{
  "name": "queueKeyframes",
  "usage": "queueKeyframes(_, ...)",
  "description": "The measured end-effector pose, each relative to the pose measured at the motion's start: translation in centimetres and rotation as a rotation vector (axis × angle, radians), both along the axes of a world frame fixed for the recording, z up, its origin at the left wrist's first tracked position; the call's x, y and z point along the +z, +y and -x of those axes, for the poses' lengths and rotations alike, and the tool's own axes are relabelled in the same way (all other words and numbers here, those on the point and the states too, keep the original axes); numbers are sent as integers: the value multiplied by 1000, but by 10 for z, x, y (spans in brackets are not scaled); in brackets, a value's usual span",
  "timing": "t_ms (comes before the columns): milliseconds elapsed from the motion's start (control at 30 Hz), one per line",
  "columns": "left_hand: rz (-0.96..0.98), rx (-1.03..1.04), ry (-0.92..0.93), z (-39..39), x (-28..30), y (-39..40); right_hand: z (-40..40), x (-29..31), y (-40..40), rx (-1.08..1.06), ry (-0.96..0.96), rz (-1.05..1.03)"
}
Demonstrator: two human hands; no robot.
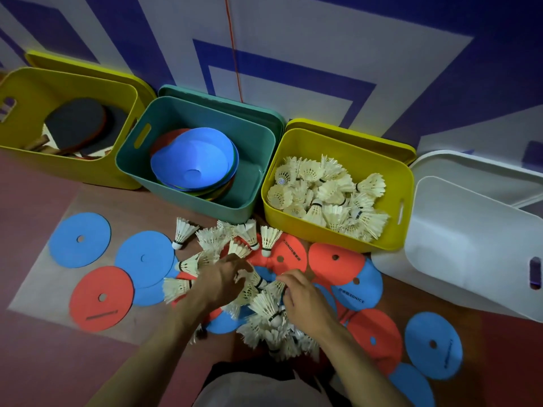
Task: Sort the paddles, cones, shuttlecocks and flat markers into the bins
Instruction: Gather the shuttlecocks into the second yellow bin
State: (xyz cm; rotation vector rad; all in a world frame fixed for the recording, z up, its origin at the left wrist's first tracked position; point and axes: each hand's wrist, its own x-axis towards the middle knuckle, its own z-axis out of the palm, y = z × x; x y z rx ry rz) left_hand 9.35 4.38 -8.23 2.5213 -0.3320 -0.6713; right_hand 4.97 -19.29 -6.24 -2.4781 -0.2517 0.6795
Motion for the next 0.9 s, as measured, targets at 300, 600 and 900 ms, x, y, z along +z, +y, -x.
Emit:
queueKeyframes(300,-89,-121,77,38,3,-9,-9,-15,17,156,344,39)
queueKeyframes(600,-109,-78,66,40,-1,-20,-8,-10,14,110,184,80)
queueKeyframes(900,-7,-59,-169,19,52,-21,4,34,-14,-95,-115,-139)
